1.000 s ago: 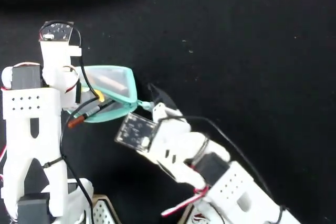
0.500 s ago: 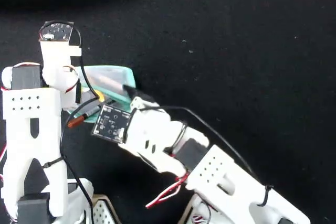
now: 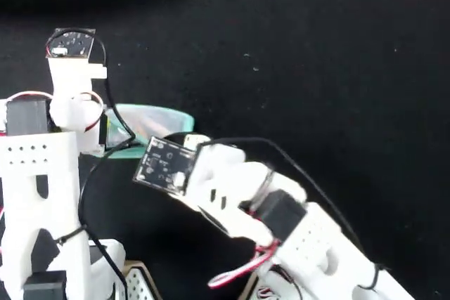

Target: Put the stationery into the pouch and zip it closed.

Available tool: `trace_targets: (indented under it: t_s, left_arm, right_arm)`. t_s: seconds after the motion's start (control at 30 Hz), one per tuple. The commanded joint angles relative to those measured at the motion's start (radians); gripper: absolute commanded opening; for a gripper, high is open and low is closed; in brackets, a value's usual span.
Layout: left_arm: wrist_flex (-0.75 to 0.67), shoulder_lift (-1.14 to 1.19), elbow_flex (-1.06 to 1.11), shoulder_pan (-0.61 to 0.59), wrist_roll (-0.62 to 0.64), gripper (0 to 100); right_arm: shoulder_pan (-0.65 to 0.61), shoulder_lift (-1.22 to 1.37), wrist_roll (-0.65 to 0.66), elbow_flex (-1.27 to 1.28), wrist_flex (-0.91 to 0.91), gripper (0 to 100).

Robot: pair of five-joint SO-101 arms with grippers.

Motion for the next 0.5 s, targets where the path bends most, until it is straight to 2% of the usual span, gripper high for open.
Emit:
trace_targets:
  t_s: [0.0,0.17,0.33,0.47]
  left_arm:
    - [0.011,0.0,-0.031,-0.002,0.002,3]
    - [0.011,-0.127,-0.036,-0.002,0.002,3]
    - [0.006,-0.327,-0.036,-0.01,0.006,17]
    - [-0.043,-0.445,-0.025,-0.012,0.009,18]
  right_arm:
    - [-0.003,-0.064,0.0,-0.174,0.101,1.2]
    - [-0.002,-0.062,0.0,-0.203,0.132,1.2]
    - [0.029,-0.021,0.0,-0.168,0.083,1.2]
    - [0.034,0.008,0.0,-0.139,0.072,1.2]
